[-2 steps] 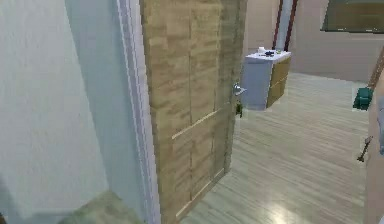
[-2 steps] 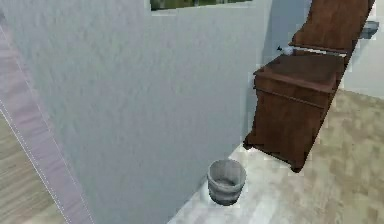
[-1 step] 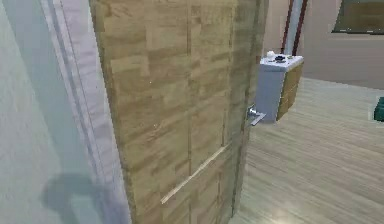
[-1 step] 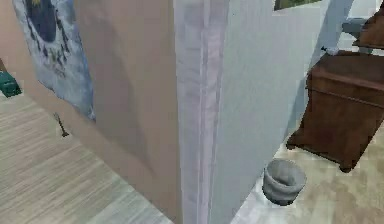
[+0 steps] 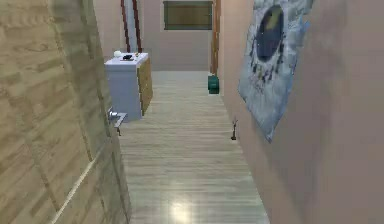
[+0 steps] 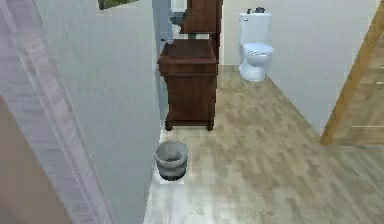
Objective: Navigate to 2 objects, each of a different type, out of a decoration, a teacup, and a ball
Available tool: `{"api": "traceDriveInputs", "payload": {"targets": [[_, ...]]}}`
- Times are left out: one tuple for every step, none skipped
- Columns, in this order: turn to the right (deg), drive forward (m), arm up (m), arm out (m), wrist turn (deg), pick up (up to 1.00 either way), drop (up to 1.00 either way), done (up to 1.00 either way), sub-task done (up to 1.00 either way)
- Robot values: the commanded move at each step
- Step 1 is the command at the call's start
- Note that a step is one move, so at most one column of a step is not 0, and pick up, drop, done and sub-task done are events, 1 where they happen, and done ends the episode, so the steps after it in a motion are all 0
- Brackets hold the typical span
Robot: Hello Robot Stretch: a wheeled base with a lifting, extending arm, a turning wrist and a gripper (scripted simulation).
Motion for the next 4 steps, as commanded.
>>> {"api": "traceDriveInputs", "payload": {"targets": [[0.0, 1.0, 0.0, 0.0, 0.0, 0.0, 0.0, 0.0, 0.0], [0.0, 0.35, 0.0, 0.0, 0.0, 0.0, 0.0, 0.0, 0.0], [-6.0, 0.0, 0.0, 0.0, 0.0, 0.0, 0.0, 0.0, 0.0], [0.0, 1.0, 0.0, 0.0, 0.0, 0.0, 0.0, 0.0, 0.0]]}}
